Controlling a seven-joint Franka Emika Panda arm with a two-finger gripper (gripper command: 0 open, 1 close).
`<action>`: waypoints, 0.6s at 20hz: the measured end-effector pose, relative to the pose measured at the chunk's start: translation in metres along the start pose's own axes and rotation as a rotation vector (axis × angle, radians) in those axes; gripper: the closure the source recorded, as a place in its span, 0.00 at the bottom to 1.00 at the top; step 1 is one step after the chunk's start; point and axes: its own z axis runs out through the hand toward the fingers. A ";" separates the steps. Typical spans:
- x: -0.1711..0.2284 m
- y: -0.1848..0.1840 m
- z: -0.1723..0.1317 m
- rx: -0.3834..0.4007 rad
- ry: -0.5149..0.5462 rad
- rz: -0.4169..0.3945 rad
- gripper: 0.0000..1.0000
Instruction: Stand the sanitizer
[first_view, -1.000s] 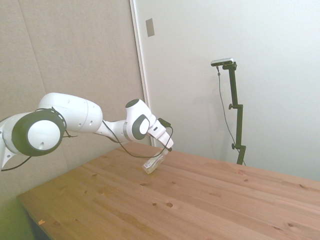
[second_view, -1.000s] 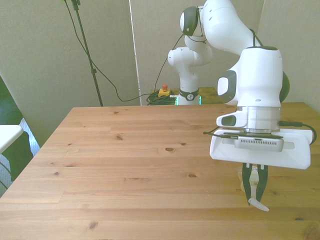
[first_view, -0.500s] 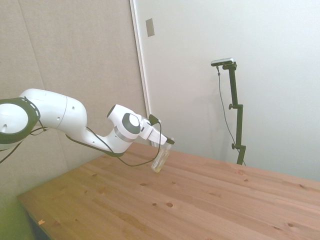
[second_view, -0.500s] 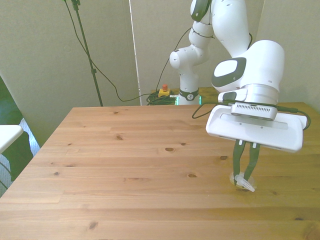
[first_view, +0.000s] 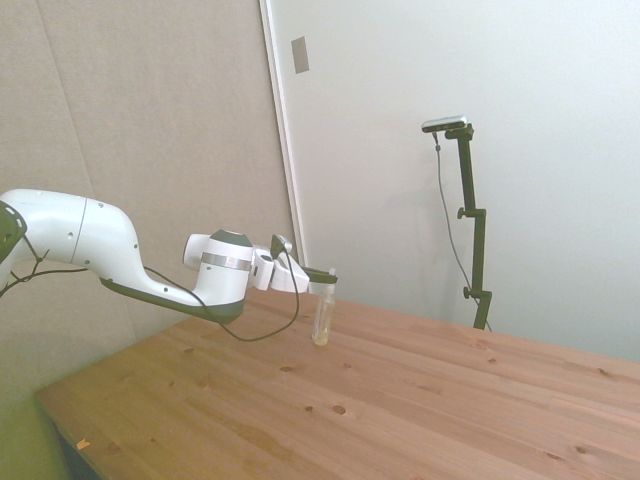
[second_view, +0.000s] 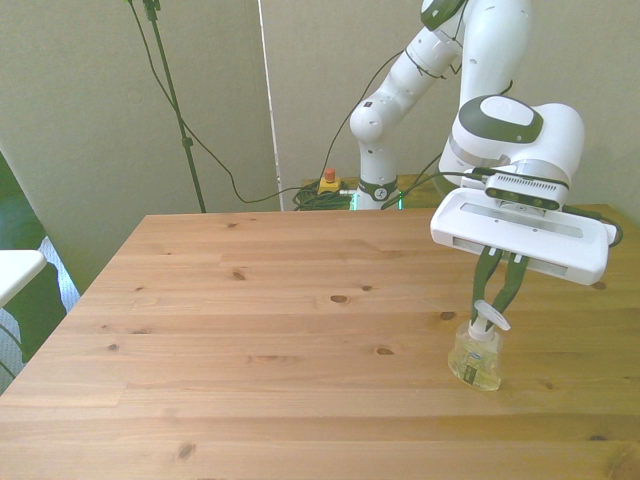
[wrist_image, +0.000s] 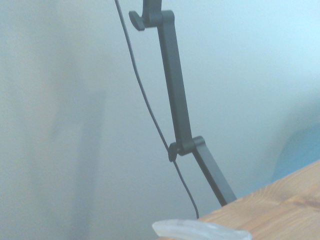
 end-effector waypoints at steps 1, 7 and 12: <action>-0.001 0.001 -0.003 0.005 0.012 -0.006 1.00; -0.013 0.012 -0.024 0.050 0.032 -0.003 1.00; -0.011 0.022 -0.027 0.065 0.049 0.029 0.00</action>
